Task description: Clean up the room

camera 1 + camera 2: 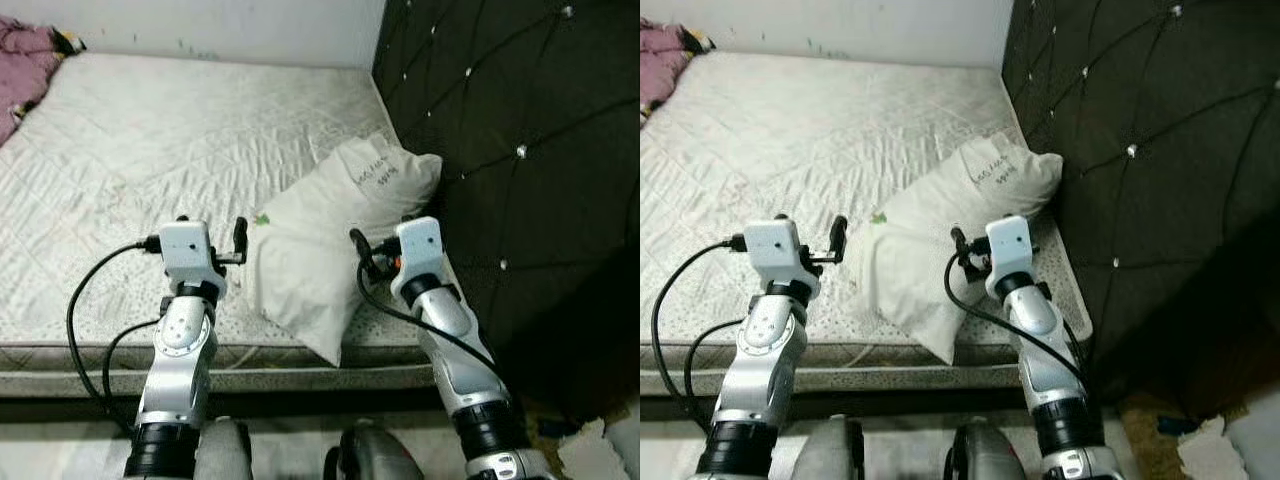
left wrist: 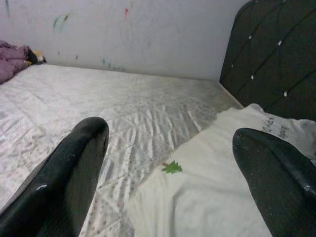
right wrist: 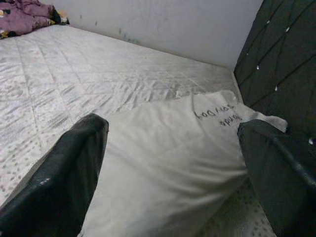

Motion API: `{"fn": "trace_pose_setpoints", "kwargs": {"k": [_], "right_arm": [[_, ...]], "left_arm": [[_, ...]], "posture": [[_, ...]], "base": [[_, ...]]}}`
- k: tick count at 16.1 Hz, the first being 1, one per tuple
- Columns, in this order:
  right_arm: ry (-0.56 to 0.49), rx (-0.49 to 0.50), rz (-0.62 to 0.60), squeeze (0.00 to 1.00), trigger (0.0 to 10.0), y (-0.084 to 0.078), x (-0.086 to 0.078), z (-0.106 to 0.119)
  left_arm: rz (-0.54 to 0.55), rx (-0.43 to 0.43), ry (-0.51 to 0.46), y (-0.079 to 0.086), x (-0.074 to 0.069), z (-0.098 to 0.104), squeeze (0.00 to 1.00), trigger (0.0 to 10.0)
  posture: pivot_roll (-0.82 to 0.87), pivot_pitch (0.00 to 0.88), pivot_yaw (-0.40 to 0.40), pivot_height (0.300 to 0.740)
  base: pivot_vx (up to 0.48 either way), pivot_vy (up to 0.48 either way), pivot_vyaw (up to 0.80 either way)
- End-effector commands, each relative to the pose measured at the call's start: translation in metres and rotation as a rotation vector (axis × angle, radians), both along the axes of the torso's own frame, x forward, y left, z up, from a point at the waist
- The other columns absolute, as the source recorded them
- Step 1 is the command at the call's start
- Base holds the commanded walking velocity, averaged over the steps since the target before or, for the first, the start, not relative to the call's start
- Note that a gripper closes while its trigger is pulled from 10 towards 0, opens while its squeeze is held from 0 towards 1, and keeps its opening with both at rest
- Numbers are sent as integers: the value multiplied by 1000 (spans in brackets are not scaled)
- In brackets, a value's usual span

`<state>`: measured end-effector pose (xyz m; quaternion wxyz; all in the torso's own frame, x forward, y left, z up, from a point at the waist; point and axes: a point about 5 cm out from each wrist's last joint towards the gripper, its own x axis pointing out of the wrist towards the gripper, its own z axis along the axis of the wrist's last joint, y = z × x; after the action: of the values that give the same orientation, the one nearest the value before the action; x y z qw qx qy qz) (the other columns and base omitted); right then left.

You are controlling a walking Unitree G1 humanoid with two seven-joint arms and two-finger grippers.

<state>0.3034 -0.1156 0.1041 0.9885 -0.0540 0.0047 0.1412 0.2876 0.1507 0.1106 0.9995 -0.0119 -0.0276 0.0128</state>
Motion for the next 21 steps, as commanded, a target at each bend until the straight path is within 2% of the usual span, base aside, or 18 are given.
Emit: {"fn": "trace_pose_setpoints", "kwargs": {"k": [1,7,12,21], "right_arm": [[-2,0,10,0,10000,0,1,2],[1,2,13,0,10000,1,1,2],[2,5,13,0,10000,2,2,3],[-7,10,17,0,10000,2,2,5]], "left_arm": [[9,-7,-2,0,1,2,0,10000],[32,-47,2,6,0,2,0,10000],[25,-57,-1,6,0,2,0,10000],[15,-57,12,5,1,1,0,10000]], "posture": [[34,0,-59,660],[34,0,-62,660],[34,8,-61,660],[30,15,-61,660]], "base": [[0,0,0],[0,0,0],[315,0,0],[451,0,0]]}}
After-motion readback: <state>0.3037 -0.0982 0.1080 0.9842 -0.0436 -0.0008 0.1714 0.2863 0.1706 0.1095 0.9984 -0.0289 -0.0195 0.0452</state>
